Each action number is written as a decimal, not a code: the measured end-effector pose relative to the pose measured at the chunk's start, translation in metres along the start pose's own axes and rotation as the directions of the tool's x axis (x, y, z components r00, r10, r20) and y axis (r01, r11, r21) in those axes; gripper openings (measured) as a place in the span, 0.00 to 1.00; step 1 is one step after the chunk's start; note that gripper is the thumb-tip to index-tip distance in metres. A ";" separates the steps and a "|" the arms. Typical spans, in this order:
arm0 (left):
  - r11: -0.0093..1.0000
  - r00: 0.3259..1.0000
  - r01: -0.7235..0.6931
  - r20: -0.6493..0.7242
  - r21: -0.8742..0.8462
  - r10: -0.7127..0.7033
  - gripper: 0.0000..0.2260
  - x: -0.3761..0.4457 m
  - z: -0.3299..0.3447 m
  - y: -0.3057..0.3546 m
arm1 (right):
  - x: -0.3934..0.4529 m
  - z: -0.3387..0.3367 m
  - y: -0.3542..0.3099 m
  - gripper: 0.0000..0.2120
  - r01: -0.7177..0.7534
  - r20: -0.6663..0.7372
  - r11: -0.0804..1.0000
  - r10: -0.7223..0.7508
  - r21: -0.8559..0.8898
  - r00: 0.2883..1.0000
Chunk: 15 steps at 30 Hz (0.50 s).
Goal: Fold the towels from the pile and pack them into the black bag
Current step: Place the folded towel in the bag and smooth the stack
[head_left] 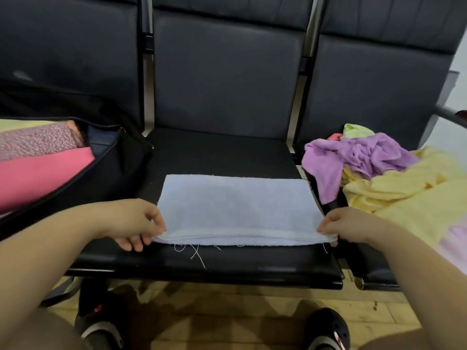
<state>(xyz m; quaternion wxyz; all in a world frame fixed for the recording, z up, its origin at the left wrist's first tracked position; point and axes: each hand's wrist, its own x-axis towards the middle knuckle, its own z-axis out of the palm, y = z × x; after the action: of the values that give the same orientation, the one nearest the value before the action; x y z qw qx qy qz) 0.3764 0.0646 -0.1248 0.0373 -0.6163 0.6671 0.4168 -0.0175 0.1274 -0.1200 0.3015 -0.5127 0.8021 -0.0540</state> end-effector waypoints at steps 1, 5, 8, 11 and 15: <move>0.999 0.999 -0.037 -0.016 0.033 0.038 0.04 0.001 0.001 -0.004 | 0.001 0.001 -0.002 0.07 0.021 -0.070 0.995 -0.028 -0.094 0.997; 0.967 0.974 -0.202 -0.071 0.155 0.215 0.14 -0.002 0.002 -0.018 | -0.003 0.019 -0.025 0.07 0.175 -0.290 0.933 -0.270 -0.315 0.918; 0.939 0.942 -0.270 -0.144 0.214 0.303 0.17 0.001 0.005 -0.029 | -0.017 0.046 -0.057 0.04 0.452 -0.155 0.868 -0.485 -0.208 0.860; 0.915 0.912 -0.333 -0.169 0.228 0.374 0.15 0.005 0.010 -0.036 | -0.028 0.072 -0.095 0.01 0.602 -0.061 0.781 -0.617 -0.164 0.784; 0.890 0.879 -0.368 -0.212 0.269 0.427 0.10 0.005 0.015 -0.044 | -0.032 0.107 -0.141 0.07 0.690 -0.019 0.717 -0.695 -0.104 0.719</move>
<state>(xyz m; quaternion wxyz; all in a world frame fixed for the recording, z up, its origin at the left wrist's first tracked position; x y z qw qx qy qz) 0.4057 0.0739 -0.1599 -0.0707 -0.5074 0.8209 0.2525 0.1608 0.1120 -0.1374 0.2133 -0.7864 0.5621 -0.1414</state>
